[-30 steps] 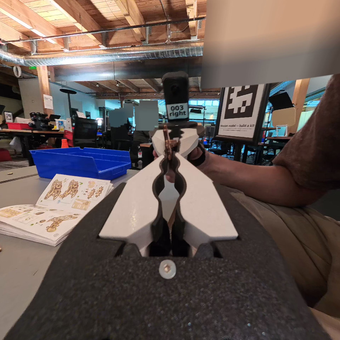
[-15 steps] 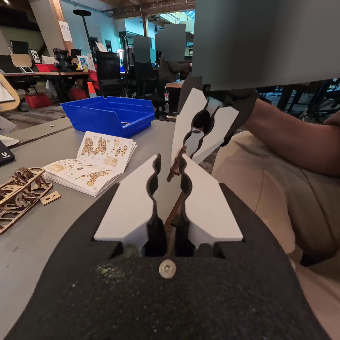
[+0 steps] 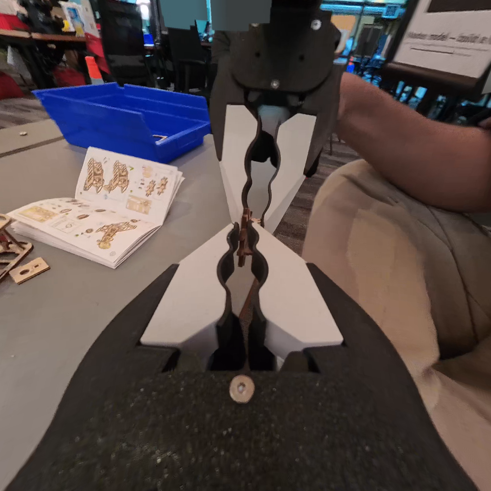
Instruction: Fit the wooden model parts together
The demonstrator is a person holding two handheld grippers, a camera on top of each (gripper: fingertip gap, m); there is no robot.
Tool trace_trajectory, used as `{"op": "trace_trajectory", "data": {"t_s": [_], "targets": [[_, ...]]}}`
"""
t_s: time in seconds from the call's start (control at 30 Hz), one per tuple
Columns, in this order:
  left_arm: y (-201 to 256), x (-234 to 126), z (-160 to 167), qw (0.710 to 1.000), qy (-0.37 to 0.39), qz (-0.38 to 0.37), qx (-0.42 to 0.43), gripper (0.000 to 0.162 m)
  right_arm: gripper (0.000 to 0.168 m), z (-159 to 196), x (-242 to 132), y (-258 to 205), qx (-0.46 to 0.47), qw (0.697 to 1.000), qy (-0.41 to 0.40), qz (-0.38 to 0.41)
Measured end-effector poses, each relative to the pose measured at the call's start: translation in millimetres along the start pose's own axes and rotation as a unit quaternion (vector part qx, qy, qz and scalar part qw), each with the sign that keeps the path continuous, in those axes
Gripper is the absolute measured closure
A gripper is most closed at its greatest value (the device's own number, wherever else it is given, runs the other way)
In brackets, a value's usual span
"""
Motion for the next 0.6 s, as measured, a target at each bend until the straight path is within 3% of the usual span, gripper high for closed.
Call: {"op": "trace_trajectory", "data": {"t_s": [0.03, 0.3, 0.37, 0.47, 0.6], "targets": [[-7.3, 2.6, 2.2, 1.000, 0.001, -0.013, -0.019, 0.160, 0.155, 2.2, 1.3, 8.9, 0.001, 1.000, 0.002, 0.006], [-44.8, 5.3, 18.0, 0.976, 0.097, -0.072, -0.183, 0.162, 0.139, 31.0, 0.3, 57.2, 0.106, 0.982, 0.156, -0.021], [-49.6, 1.6, 14.2, 0.968, 0.124, -0.076, -0.203, 0.162, 0.137, 38.0, 3.9, 69.5, 0.174, 0.958, 0.220, -0.061], [-55.2, -4.4, 9.9, 0.961, 0.158, -0.113, -0.195, 0.162, 0.126, 26.0, 8.1, 76.3, 0.267, 0.885, 0.356, -0.134], [-50.5, -14.2, -7.9, 0.955, 0.222, -0.141, -0.136, 0.162, 0.125, -1.0, 9.2, 61.7, 0.229, 0.858, 0.441, -0.130]]}}
Point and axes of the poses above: each gripper's, where its closed fingertips meet, x out along the fingers, z out of its underside, y = z × x across the jaws, the point moved 6 cm from there along -x, back along the fingers, and after that the axes turned 8 degrees about y, right-handed, at the moved point
